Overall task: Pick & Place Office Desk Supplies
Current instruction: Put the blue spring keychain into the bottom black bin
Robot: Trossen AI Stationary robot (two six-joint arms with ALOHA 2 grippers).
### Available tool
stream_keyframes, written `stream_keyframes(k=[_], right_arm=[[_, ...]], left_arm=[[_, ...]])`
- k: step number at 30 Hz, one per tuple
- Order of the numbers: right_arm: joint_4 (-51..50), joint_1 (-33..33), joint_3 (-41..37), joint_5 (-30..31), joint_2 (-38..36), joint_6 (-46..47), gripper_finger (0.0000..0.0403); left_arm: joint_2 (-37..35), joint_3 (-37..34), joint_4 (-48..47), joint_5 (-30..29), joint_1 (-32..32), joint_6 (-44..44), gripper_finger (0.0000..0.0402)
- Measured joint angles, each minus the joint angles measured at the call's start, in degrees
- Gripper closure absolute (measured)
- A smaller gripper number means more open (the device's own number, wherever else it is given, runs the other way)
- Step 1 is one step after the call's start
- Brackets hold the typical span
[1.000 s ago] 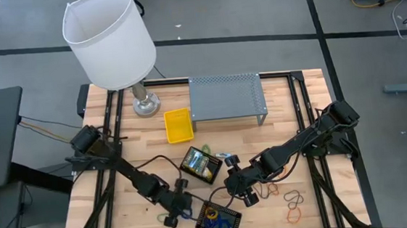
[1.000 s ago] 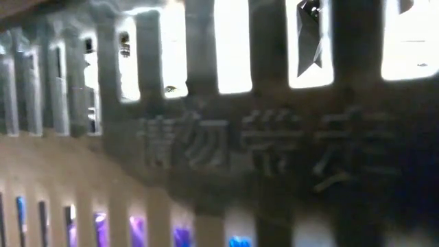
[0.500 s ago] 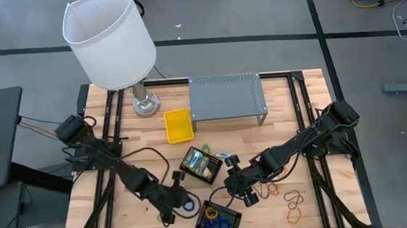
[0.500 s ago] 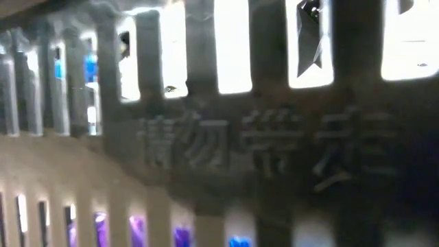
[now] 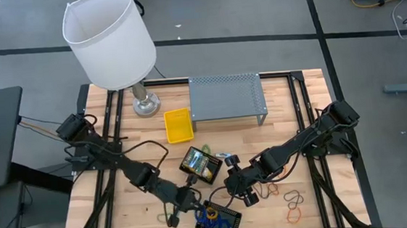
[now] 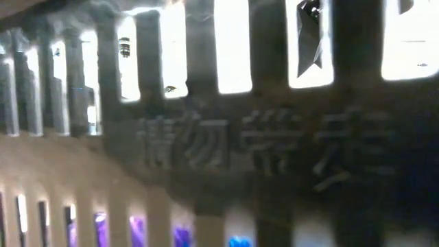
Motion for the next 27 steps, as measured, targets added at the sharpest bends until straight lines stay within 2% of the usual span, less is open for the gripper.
stream_keyframes(k=[4, 10, 18, 24, 27], right_arm=[[-0.3, 0.0, 0.01, 0.0, 0.0, 0.08, 0.0234], [-0.46, 0.0, 0.0, -0.02, 0.0, 0.52, 0.0234], [-0.52, 0.0, 0.02, -0.02, 0.0, 0.5, 0.0234], [-0.61, 0.0, 0.01, -0.02, 0.0, 0.52, 0.0234], [-0.61, 0.0, 0.01, -0.02, 0.0, 0.5, 0.0234]], left_arm=[[3.19, 0.02, 4.1, 5.54, 2.45, 0.28, 0.0392], [7.65, 0.0, 4.93, 10.92, 5.25, -0.04, 0.0392], [10.63, 0.0, 7.93, 13.06, 6.23, 0.32, 0.0375], [10.6, 0.0, 9.27, 14.15, 6.23, 0.92, 0.0393], [10.6, 0.02, 10.99, 14.12, 6.21, 0.85, 0.0376]])
